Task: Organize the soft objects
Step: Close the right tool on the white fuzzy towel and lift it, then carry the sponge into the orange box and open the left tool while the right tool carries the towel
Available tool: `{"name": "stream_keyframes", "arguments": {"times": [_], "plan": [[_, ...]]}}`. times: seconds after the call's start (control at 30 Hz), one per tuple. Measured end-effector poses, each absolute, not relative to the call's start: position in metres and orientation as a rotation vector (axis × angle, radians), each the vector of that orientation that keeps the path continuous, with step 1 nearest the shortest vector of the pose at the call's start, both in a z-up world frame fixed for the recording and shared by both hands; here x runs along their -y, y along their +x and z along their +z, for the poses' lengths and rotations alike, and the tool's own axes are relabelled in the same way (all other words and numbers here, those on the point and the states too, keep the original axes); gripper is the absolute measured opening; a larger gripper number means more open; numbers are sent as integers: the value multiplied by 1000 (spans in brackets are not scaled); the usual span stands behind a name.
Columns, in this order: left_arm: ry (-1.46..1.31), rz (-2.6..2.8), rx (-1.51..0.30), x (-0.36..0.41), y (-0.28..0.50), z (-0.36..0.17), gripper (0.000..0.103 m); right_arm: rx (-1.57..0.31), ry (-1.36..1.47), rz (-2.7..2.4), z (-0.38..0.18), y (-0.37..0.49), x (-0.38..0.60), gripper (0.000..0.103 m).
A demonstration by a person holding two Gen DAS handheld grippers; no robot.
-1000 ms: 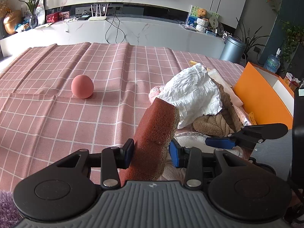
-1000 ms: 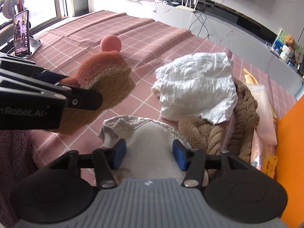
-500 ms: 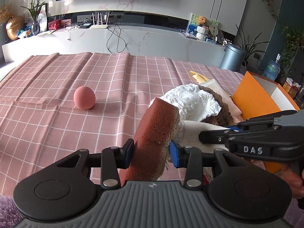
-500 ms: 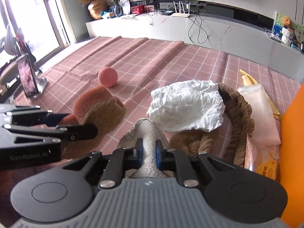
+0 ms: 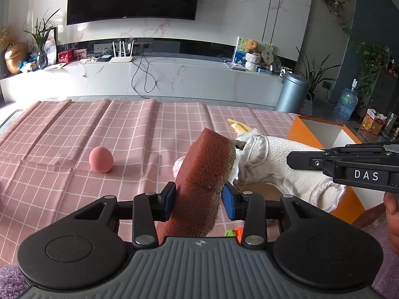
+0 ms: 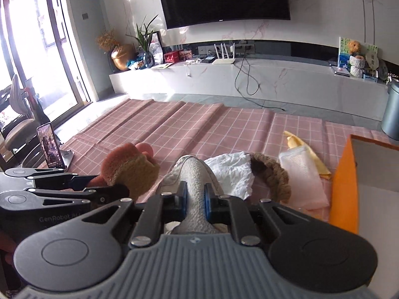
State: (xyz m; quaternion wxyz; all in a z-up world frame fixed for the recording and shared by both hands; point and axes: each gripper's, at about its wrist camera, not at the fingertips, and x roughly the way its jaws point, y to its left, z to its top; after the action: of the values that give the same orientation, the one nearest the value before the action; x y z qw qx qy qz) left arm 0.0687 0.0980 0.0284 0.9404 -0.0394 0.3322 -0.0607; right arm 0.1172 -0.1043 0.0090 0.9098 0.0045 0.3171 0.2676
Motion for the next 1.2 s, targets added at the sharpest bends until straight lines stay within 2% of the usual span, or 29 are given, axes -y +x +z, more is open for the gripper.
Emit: {"name": "stream_keyframes", "arguments": {"times": [0.37, 0.6, 0.83, 1.2], "plan": [[-11, -382, -619, 2, 86, 64, 45, -577, 13, 274, 40, 94, 224, 11], [-99, -570, -662, 65, 119, 70, 45, -590, -4, 141, 40, 84, 281, 11], [-153, -637, -799, 111, 160, 41, 45, -659, -40, 59, 19, 90, 314, 11], [-158, -550, -989, 135, 198, -14, 45, -741, -140, 50, -25, 117, 313, 12]]}}
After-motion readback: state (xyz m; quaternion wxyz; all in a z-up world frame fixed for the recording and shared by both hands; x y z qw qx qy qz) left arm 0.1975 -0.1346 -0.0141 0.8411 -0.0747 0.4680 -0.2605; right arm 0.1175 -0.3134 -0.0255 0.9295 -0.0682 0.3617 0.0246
